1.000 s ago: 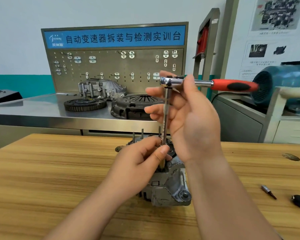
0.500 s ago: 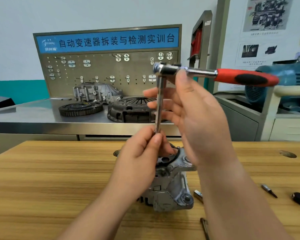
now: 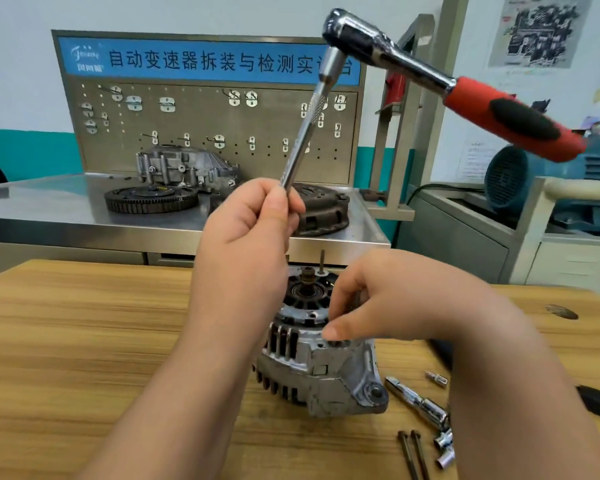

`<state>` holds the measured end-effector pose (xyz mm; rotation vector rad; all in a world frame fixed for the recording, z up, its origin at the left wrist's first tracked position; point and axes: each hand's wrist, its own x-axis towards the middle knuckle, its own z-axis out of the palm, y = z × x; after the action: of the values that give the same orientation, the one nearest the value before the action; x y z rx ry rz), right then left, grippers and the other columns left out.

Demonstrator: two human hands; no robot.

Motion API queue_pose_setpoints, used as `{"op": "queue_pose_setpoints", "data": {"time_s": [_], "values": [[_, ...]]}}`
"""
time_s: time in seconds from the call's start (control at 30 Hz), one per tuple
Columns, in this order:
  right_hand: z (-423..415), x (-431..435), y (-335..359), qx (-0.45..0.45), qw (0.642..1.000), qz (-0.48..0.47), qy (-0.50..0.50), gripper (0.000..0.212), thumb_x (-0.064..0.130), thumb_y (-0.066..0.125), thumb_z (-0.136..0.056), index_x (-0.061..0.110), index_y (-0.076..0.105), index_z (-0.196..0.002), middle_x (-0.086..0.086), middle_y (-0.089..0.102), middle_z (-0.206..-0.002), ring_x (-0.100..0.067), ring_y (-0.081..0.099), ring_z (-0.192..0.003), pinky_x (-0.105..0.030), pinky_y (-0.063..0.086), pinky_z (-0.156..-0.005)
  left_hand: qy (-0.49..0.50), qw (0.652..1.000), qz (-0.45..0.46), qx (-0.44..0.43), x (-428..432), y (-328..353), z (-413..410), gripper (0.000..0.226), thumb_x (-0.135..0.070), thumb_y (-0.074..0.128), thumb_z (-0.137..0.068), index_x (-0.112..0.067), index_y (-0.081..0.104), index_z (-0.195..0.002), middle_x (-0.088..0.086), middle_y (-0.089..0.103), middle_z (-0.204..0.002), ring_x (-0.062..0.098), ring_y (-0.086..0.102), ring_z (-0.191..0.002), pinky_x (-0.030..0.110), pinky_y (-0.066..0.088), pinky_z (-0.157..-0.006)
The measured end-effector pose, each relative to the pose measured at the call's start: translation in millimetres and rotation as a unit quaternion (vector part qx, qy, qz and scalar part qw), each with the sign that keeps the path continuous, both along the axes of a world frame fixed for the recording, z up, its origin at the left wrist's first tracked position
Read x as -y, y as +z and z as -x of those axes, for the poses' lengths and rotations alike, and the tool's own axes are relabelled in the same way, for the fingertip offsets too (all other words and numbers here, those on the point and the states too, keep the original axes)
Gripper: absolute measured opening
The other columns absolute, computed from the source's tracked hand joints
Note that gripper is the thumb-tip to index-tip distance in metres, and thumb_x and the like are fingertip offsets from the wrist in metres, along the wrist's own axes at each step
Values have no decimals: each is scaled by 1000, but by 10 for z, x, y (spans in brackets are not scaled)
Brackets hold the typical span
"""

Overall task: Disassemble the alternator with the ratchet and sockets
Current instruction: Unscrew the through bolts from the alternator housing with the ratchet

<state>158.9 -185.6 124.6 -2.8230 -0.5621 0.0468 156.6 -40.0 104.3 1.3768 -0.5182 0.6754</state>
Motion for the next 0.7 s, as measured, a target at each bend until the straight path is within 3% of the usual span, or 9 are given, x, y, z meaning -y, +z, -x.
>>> {"op": "queue_pose_setpoints", "data": {"time_s": [0.2, 0.33, 0.43, 0.57, 0.7], "values": [[20, -91, -17, 20, 999, 45, -14, 20, 44, 74, -79, 31, 62, -70, 13, 63, -73, -1, 57, -69, -19, 42, -55, -3, 1000, -7, -7, 64, -48, 9, 27, -26, 43, -88, -27, 59, -67, -16, 48, -55, 0, 40, -48, 9, 30, -46], [39, -154, -30, 29, 995, 91, -16, 23, 44, 74, -79, 25, 62, -74, 8, 62, -73, -7, 56, -69, -27, 49, -61, -8, 999, -24, -22, 112, -105, 7, 33, -13, 42, -99, -21, 59, -72, -17, 50, -57, -2, 43, -49, 6, 32, -48], [36, -195, -34, 43, 991, 125, -11, 22, 39, 71, -84, 17, 66, -88, 1, 63, -79, -16, 58, -73, -29, 49, -63, 3, 999, -26, -37, 142, -137, 2, 34, -12, 43, -99, -21, 60, -72, -15, 49, -57, 0, 39, -50, 12, 32, -49], [55, -206, -32, 61, 986, 154, 18, 19, 35, 67, -88, 17, 63, -90, 1, 62, -81, -16, 54, -71, -25, 42, -57, 14, 998, -31, -52, 158, -164, -7, 27, -22, 46, -94, -23, 62, -72, -9, 47, -59, 5, 38, -53, 24, 30, -54], [91, -175, 12, 93, 987, 129, 31, 14, 30, 63, -91, 19, 67, -99, 2, 67, -91, -17, 62, -85, -32, 54, -74, 18, 998, -24, -55, 134, -153, -20, 29, -22, 45, -92, -25, 62, -69, -12, 48, -59, 5, 40, -54, 24, 31, -55]]}}
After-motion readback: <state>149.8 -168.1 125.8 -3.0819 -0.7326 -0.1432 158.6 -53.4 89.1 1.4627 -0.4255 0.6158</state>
